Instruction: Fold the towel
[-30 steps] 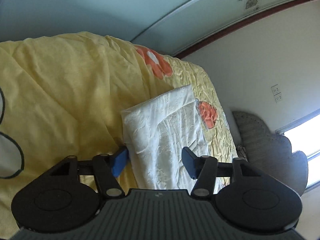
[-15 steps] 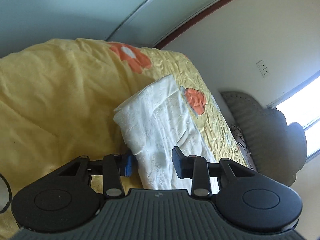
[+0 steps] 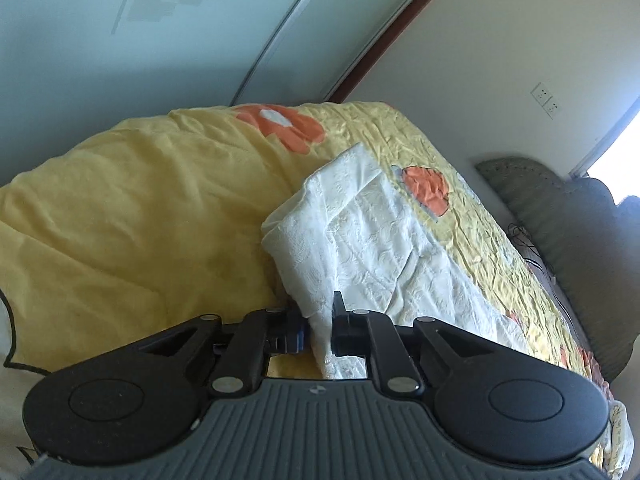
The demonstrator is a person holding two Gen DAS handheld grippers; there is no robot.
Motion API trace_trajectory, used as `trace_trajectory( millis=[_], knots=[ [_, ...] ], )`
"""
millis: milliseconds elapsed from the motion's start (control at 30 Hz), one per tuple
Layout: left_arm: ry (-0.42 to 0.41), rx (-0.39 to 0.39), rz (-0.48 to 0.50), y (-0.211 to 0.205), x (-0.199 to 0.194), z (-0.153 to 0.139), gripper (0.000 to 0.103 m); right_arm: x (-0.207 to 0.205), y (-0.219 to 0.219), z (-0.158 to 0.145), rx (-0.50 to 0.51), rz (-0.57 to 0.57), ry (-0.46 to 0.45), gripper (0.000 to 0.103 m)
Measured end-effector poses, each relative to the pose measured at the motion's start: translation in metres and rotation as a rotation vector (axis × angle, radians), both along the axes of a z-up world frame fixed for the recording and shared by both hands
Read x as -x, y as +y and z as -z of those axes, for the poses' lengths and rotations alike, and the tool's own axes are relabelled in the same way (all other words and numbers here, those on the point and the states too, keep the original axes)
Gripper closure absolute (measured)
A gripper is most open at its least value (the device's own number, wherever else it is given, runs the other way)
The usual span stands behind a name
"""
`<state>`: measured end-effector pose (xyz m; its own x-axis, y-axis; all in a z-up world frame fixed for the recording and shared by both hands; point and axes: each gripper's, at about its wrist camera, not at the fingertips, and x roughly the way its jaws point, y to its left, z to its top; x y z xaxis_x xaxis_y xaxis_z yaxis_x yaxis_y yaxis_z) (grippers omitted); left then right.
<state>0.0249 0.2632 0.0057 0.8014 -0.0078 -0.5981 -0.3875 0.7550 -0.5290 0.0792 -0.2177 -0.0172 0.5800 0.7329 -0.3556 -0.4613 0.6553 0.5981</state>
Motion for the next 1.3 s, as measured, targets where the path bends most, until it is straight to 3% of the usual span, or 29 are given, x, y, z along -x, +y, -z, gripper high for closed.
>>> trace_trajectory(
  millis=[33,167,233,333,400,500,633,733,800,867,933,1000,1033,1167,1233,1300],
  knots=[
    [-0.010,0.008,0.003,0.001,0.002,-0.002,0.078,0.001,0.003,-0.003,0.025,0.005,-0.004,0.037],
    [-0.053,0.039,-0.058,0.012,0.018,-0.017,0.071,0.007,0.011,-0.019,0.106,0.067,0.033,0.036],
    [-0.089,-0.004,-0.109,0.011,0.032,-0.031,0.064,0.014,-0.008,-0.023,0.019,0.113,0.049,0.036],
    [-0.157,-0.069,-0.120,-0.006,0.049,-0.052,0.059,0.028,-0.065,-0.020,-0.109,0.282,0.105,0.036],
    [-0.195,-0.091,-0.037,-0.030,0.048,-0.059,0.054,0.042,-0.110,-0.012,-0.169,0.421,0.155,0.033],
    [-0.220,-0.130,0.185,-0.088,0.033,-0.059,0.044,0.070,-0.171,0.007,-0.281,0.603,0.230,0.030],
    [-0.186,-0.168,0.496,-0.180,0.005,-0.037,0.042,0.083,-0.216,0.010,-0.301,0.708,0.229,0.030],
    [-0.123,-0.314,0.637,-0.241,-0.011,-0.023,0.042,0.074,-0.238,0.005,-0.237,0.748,0.224,0.030],
    [-0.076,-0.408,0.693,-0.269,-0.015,-0.015,0.042,0.065,-0.252,-0.004,-0.107,0.780,0.201,0.030],
    [-0.040,-0.451,0.724,-0.282,-0.016,-0.007,0.041,0.055,-0.267,-0.011,0.045,0.817,0.186,0.028],
    [0.007,-0.475,0.739,-0.287,-0.014,0.001,0.040,0.037,-0.291,-0.007,0.217,0.863,0.230,0.024],
    [0.022,-0.490,0.732,-0.284,-0.014,0.009,0.038,0.022,-0.310,0.008,0.297,0.852,0.299,0.024],
    [0.019,-0.498,0.726,-0.285,-0.014,0.009,0.038,0.017,-0.322,0.020,0.281,0.822,0.342,0.024],
    [0.001,-0.521,0.725,-0.290,-0.008,0.010,0.025,0.015,-0.345,0.043,0.001,0.632,0.338,0.025],
    [-0.015,-0.551,0.725,-0.295,-0.005,0.014,0.020,0.015,-0.353,0.048,-0.040,0.558,0.343,0.025],
    [-0.034,-0.584,0.726,-0.299,0.000,0.017,0.017,0.016,-0.372,0.056,-0.154,0.479,0.376,0.025]
  ],
)
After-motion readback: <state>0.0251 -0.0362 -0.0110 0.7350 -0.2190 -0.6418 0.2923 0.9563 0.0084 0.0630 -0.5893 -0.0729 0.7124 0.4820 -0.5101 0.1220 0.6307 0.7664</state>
